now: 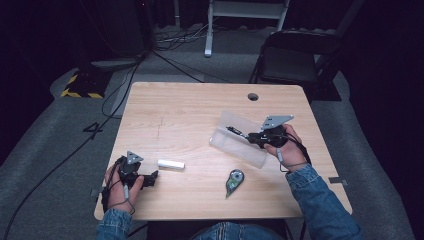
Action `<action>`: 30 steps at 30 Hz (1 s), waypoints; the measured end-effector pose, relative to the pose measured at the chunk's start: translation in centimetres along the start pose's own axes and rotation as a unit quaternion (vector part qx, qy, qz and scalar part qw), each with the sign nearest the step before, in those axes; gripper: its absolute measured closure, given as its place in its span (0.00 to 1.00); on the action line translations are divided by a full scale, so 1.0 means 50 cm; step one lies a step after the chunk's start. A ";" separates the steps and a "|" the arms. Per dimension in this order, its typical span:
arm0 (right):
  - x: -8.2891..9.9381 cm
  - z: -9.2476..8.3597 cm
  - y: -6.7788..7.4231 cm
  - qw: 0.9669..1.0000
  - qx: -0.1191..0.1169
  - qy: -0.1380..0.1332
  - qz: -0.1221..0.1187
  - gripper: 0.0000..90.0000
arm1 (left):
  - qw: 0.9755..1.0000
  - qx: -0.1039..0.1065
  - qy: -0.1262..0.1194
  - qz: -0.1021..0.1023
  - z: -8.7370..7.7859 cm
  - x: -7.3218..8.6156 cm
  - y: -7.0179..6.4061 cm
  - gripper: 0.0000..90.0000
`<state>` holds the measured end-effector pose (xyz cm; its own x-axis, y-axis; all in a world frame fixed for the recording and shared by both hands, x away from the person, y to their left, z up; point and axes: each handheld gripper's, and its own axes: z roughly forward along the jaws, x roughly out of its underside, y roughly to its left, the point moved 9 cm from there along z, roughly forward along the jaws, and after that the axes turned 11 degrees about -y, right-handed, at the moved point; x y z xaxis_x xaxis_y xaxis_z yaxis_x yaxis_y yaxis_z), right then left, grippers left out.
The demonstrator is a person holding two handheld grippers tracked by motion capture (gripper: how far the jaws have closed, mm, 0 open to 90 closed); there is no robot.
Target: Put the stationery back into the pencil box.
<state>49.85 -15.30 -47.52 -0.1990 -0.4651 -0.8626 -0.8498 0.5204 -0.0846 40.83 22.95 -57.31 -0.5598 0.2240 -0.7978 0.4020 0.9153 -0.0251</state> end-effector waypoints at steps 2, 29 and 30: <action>0.006 0.002 -0.004 1.000 0.005 0.007 -0.003 0.89 | 1.000 0.000 0.000 0.000 0.000 0.000 0.000 0.01; 0.084 0.051 -0.020 0.995 0.029 0.093 -0.033 0.89 | 1.000 0.001 0.001 0.000 0.000 0.000 0.000 0.01; 0.085 0.052 -0.021 0.994 0.032 0.095 -0.035 0.89 | 1.000 0.001 0.001 0.000 0.000 0.000 0.000 0.01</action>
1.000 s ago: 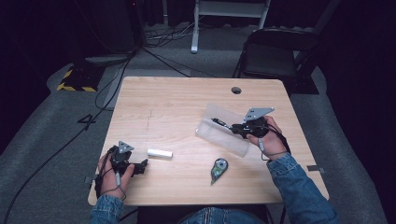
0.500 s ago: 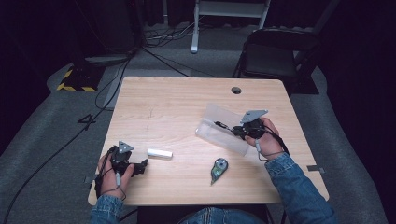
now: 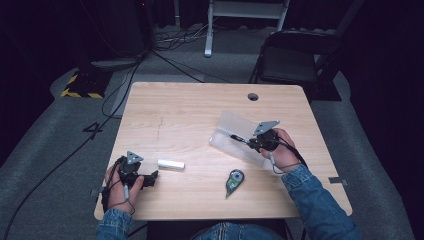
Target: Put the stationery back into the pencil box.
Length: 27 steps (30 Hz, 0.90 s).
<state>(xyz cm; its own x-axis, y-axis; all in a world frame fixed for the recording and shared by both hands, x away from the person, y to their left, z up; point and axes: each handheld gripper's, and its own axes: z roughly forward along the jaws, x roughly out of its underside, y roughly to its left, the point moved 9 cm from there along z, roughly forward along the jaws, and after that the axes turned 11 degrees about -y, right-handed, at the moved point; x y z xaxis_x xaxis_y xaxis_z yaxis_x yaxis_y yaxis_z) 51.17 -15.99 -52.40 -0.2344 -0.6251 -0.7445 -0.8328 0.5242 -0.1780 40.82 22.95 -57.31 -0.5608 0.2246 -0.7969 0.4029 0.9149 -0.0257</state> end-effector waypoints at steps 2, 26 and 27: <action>0.002 0.002 0.000 1.000 0.001 0.003 -0.003 0.89 | 1.000 -0.001 -0.001 0.000 0.000 0.000 0.000 0.01; 0.011 0.021 0.003 0.999 0.017 0.019 -0.037 0.89 | 1.000 -0.001 -0.001 0.000 0.000 0.000 0.000 0.01; 0.012 0.023 0.003 0.999 0.019 0.019 -0.040 0.89 | 1.000 -0.001 -0.001 0.000 0.000 0.000 0.000 0.01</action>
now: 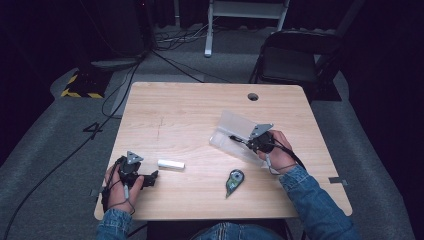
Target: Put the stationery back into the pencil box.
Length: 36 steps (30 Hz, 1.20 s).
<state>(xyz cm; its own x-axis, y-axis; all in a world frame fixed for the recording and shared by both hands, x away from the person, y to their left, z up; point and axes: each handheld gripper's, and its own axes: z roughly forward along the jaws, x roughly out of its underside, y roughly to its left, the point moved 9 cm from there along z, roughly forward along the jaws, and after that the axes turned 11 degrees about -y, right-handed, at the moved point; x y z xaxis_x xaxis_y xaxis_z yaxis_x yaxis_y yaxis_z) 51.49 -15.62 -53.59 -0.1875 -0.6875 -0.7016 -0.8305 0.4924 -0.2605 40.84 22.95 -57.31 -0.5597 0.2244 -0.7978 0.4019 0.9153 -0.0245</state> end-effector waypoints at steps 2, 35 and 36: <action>0.000 0.000 0.001 1.000 -0.001 0.001 -0.002 0.89 | 1.000 0.000 0.000 0.000 0.000 0.000 0.000 0.01; 0.006 0.004 -0.016 0.999 0.026 -0.005 -0.024 0.85 | 1.000 0.000 0.000 0.000 0.000 0.000 0.000 0.01; 0.005 0.003 -0.016 0.999 0.026 -0.006 -0.023 0.85 | 1.000 0.000 0.000 0.000 0.000 0.000 0.000 0.01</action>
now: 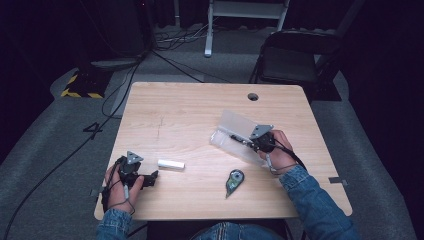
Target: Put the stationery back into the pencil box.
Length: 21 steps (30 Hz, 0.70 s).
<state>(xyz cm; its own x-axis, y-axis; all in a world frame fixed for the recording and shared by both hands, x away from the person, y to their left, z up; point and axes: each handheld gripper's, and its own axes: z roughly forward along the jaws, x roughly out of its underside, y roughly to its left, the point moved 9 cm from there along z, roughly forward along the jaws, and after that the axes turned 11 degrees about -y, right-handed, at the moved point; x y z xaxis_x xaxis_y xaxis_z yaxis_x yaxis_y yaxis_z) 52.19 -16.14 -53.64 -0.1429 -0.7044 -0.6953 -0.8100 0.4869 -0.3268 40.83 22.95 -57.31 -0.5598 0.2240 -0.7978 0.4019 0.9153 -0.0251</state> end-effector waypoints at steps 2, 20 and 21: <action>-0.002 -0.003 -0.001 1.000 0.001 -0.003 0.000 0.84 | 1.000 0.000 0.000 0.000 0.000 0.000 0.000 0.01; -0.063 -0.065 0.015 0.996 -0.009 -0.081 0.045 0.72 | 1.000 -0.003 0.001 -0.002 -0.001 0.001 -0.003 0.01; -0.068 -0.070 0.018 0.995 -0.011 -0.086 0.046 0.72 | 1.000 -0.004 0.001 -0.001 -0.002 0.001 -0.003 0.01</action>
<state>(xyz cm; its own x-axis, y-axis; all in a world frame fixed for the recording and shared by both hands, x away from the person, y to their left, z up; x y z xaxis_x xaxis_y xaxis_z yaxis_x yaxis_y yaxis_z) 49.96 -15.13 -49.35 -0.1192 -0.5584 -0.8210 -0.8109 0.5318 -0.2441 40.67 22.84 -57.31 -0.5617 0.2233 -0.7966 0.3960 0.9180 -0.0219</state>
